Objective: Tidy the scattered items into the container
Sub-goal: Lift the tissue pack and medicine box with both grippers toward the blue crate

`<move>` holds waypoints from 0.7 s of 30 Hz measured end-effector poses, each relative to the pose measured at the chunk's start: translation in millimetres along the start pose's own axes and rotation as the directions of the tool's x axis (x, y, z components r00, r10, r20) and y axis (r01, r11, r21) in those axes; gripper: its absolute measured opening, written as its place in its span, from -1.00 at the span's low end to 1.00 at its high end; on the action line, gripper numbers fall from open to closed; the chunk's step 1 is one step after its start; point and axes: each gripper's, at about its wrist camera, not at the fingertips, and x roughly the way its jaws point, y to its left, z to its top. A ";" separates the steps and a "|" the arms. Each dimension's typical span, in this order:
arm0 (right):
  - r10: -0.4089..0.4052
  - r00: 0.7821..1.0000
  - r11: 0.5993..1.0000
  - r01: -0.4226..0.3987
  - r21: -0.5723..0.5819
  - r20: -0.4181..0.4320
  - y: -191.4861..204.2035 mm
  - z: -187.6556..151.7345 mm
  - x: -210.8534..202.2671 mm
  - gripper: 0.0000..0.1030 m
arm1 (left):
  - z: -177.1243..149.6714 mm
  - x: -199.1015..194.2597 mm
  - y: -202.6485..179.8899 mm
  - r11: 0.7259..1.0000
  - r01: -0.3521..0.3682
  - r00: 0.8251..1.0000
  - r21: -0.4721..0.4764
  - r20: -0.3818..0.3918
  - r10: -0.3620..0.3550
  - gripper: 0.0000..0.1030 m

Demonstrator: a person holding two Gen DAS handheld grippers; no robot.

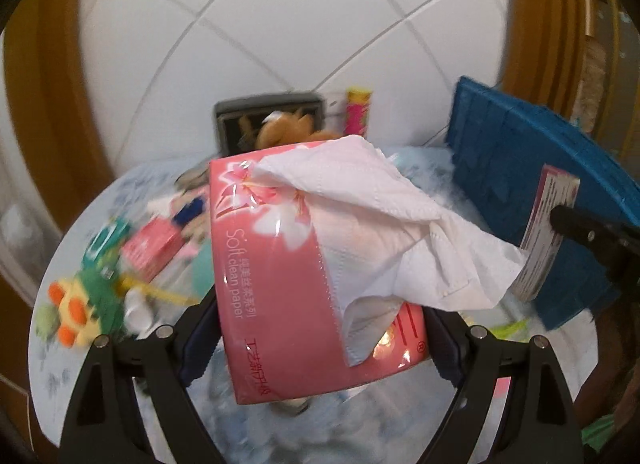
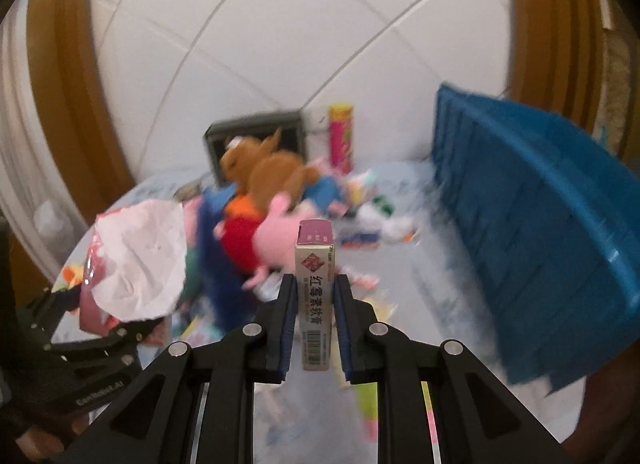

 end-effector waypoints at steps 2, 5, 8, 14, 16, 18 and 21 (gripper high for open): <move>-0.013 0.999 1.000 0.013 0.015 0.040 -29.2 17.2 -7.9 -0.64 | 18.5 1.9 -30.3 1.000 0.023 0.999 0.011 0.023 -0.023 0.71; -0.028 0.995 0.999 0.025 0.032 0.098 -72.9 41.0 -20.7 -0.64 | 48.9 2.7 -82.5 0.998 0.048 0.996 0.029 0.067 -0.050 0.71; -0.036 0.986 0.999 0.031 0.039 0.161 -126.9 75.5 -43.9 -0.64 | 82.1 -1.9 -136.8 0.997 0.071 0.991 0.037 0.111 -0.075 0.71; -0.101 0.966 0.994 0.089 0.061 0.240 -228.9 117.4 -84.8 -0.64 | 140.5 -18.5 -244.3 0.988 0.138 0.974 0.071 0.173 -0.148 0.71; -0.137 0.960 0.989 0.121 0.082 0.243 -262.4 120.0 -90.2 -0.64 | 152.4 -21.5 -279.1 0.982 0.165 0.969 0.096 0.171 -0.179 0.71; -0.167 0.958 0.983 0.145 0.109 0.234 -294.0 118.2 -91.2 -0.64 | 159.3 -21.2 -313.3 0.974 0.187 0.966 0.129 0.157 -0.206 0.71; -0.199 0.958 0.974 0.171 0.149 0.204 -334.4 110.1 -87.1 -0.64 | 158.4 -13.0 -355.0 0.964 0.204 0.966 0.172 0.126 -0.227 0.71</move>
